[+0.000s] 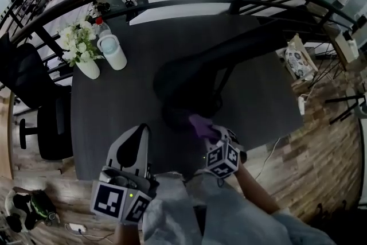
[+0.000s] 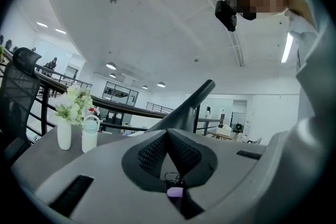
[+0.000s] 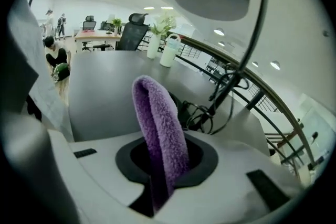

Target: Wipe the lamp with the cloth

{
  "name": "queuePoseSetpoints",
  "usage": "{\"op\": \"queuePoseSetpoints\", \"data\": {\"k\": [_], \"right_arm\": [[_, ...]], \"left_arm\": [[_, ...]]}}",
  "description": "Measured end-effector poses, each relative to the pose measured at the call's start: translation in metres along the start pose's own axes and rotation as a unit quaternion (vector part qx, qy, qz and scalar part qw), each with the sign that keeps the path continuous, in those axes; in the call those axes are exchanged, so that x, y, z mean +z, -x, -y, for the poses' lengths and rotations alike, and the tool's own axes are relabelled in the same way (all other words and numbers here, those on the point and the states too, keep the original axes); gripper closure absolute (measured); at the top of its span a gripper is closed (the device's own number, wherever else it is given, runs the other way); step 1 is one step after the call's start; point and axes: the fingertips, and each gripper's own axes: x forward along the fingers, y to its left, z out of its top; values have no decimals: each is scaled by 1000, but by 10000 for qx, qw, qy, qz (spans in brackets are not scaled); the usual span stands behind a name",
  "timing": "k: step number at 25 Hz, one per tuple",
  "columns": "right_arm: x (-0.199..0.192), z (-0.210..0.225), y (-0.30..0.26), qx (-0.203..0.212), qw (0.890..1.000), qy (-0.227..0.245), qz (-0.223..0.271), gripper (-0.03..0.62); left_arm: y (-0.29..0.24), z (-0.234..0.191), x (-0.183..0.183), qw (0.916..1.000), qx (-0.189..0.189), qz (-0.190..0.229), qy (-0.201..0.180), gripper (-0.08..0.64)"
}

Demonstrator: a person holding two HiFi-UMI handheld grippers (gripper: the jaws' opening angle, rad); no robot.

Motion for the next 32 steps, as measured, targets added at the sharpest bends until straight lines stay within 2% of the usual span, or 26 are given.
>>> {"op": "queuePoseSetpoints", "data": {"k": [5,11,15,25,32], "right_arm": [[21,30,42,-173,9960,-639,602,543],[52,59,90,-274,9817,-1306,1358,543],[69,75,118,-340,9742,-1455,1690,543],[99,99,166,-339,9523,-1874,2386,543],[101,109,168,-340,9467,-1992,2506,543]], "left_arm": [[-10,14,4,9999,-103,45,-65,554],[-20,27,11,9997,-117,81,-215,554],[-27,37,11,9994,-129,12,-335,554],[-41,52,-7,9965,-151,-579,-586,554],[-51,62,-25,9929,-273,-1010,-563,554]]}}
